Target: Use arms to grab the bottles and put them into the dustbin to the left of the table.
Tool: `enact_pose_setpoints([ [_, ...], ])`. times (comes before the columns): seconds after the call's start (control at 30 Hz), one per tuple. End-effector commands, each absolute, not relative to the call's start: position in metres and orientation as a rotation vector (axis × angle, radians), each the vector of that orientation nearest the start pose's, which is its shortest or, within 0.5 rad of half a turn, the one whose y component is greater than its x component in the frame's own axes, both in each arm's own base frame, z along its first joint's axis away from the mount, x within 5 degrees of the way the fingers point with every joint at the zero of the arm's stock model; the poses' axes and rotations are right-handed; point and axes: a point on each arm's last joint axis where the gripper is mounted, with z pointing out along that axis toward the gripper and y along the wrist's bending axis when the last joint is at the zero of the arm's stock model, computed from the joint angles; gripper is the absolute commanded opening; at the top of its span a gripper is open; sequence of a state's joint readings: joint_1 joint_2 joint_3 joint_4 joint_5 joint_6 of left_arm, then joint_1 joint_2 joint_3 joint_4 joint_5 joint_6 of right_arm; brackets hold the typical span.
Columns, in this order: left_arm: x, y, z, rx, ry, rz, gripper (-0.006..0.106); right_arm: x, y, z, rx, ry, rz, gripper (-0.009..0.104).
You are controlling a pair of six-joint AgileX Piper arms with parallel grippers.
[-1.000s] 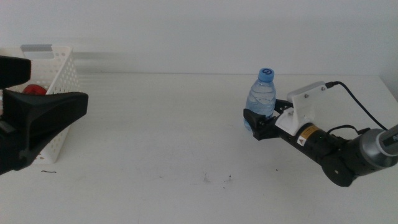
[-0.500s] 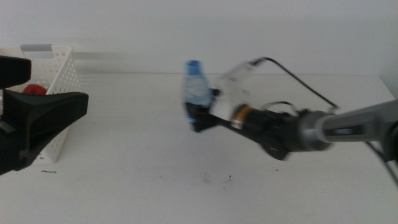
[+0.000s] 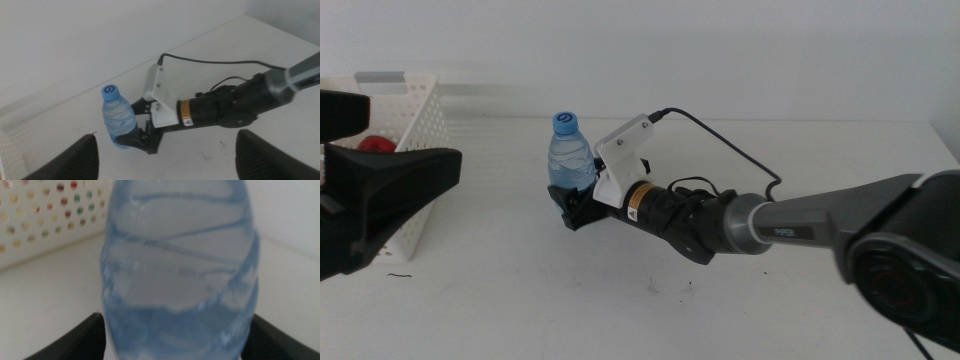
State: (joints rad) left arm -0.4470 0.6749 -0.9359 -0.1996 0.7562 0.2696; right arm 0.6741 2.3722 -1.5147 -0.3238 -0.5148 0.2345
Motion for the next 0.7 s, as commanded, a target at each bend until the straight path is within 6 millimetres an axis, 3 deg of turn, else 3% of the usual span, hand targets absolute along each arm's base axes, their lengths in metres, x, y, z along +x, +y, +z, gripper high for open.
enact_pose_setpoints([
  [0.0,0.098,-0.061,0.401,0.635,1.864,-0.350,0.094,0.381,0.324,0.128,-0.781,1.768,0.562,0.092],
  [0.1,0.098,-0.061,0.401,0.635,1.864,-0.350,0.094,0.356,0.301,0.149,-0.754,1.868,0.553,0.091],
  [0.23,0.098,-0.061,0.401,0.635,1.864,-0.350,0.094,0.299,0.254,0.181,-0.643,2.043,0.576,0.091],
  [0.33,0.098,-0.061,0.401,0.635,1.864,-0.350,0.094,0.260,0.224,0.224,-0.610,2.144,0.485,0.091],
  [0.47,0.098,-0.061,0.401,0.635,1.864,-0.350,0.094,0.229,0.193,0.290,-0.611,2.205,0.278,0.091],
  [0.6,0.098,-0.061,0.401,0.635,1.864,-0.350,0.094,0.202,0.174,0.365,-0.606,2.250,0.324,0.091],
  [0.67,0.098,-0.061,0.401,0.635,1.864,-0.350,0.094,0.196,0.170,0.388,-0.609,2.257,0.339,0.091],
])
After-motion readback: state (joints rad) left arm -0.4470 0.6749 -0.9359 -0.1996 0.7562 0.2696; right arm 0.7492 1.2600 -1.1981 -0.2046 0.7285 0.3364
